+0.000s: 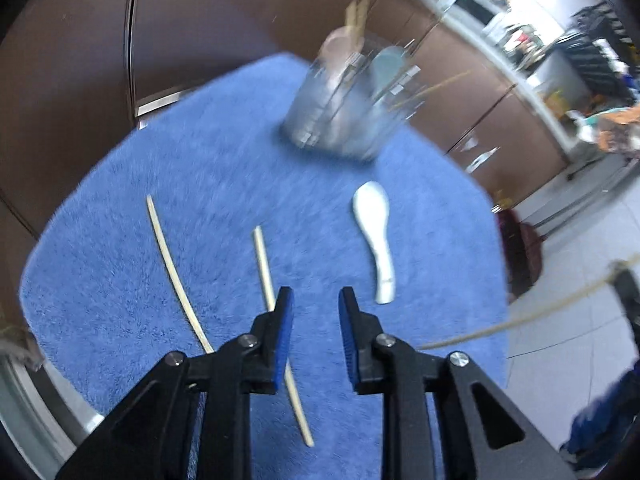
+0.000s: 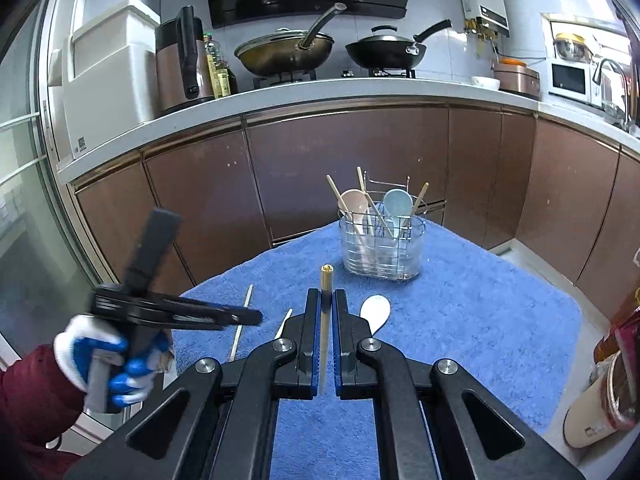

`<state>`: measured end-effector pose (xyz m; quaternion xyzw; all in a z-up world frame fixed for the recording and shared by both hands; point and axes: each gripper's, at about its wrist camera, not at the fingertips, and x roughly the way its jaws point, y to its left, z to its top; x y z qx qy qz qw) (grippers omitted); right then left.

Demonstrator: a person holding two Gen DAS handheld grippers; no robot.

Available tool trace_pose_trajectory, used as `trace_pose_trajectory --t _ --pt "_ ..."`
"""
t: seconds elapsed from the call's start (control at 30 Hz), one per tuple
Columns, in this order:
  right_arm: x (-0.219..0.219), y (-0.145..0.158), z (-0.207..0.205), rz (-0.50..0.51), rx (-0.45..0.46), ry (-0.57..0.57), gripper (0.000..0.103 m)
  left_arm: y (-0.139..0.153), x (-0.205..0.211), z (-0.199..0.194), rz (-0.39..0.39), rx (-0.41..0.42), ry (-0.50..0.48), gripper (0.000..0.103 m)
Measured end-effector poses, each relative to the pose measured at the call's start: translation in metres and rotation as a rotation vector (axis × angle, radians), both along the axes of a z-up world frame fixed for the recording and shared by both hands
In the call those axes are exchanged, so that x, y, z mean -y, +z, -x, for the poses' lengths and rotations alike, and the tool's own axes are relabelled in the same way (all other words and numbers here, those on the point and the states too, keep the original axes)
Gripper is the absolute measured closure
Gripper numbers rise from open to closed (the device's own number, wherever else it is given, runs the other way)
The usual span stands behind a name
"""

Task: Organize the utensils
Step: 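Lift the left tool's chopstick upright toward the holder while the right tool carries its chopstick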

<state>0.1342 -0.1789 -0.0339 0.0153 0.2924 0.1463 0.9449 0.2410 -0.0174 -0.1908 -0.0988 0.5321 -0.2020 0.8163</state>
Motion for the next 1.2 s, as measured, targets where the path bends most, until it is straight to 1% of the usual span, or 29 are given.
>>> trace_pose_trajectory --t 0.1,0.2,0.4,0.47,0.5,0.53,0.6,0.67,0.77,0.83,0.9,0.93,1.07,1.2 --pt "0.007 -0.003 -0.002 -0.014 -0.016 -0.013 0.098 -0.021 0.001 -0.015 -0.016 -0.066 0.029 0.081" --pt "0.014 -0.007 -0.006 -0.025 -0.027 -0.022 0.098 -0.035 0.005 -0.026 -0.042 -0.109 0.046 0.081" --pt "0.025 -0.016 -0.015 -0.048 -0.047 -0.034 0.098 -0.055 0.016 -0.040 -0.126 -0.155 0.056 0.082" --pt "0.029 -0.020 -0.017 -0.055 -0.055 -0.037 0.098 -0.057 0.017 -0.042 -0.134 -0.151 0.059 0.083" --pt "0.030 -0.021 -0.018 -0.056 -0.057 -0.038 0.098 -0.056 0.018 -0.041 -0.148 -0.142 0.061 0.087" --pt "0.032 -0.023 -0.019 -0.058 -0.060 -0.039 0.098 -0.056 0.019 -0.040 -0.160 -0.136 0.061 0.094" --pt "0.036 -0.026 -0.021 -0.061 -0.066 -0.042 0.098 -0.057 0.020 -0.039 -0.176 -0.117 0.058 0.098" --pt "0.038 -0.028 -0.023 -0.065 -0.070 -0.043 0.098 -0.056 0.021 -0.036 -0.158 -0.101 0.056 0.099" --pt "0.041 -0.029 -0.026 -0.065 -0.074 -0.043 0.098 -0.045 0.014 -0.030 -0.099 -0.051 0.047 0.099" --pt "0.042 -0.028 -0.028 -0.064 -0.074 -0.042 0.098 -0.030 0.010 -0.022 -0.067 0.000 0.044 0.099" --pt "0.042 -0.027 -0.030 -0.066 -0.068 -0.041 0.098 -0.014 0.005 -0.016 -0.015 0.055 0.044 0.099" --pt "0.042 -0.025 -0.032 -0.070 -0.061 -0.041 0.098 -0.002 0.003 -0.013 0.014 0.093 0.046 0.099" --pt "0.043 -0.013 -0.039 -0.091 -0.027 -0.039 0.098 0.049 -0.003 -0.005 0.083 0.247 0.055 0.099" --pt "0.043 0.010 -0.051 -0.101 0.026 -0.025 0.098 0.109 0.004 -0.001 0.142 0.440 0.070 0.099"
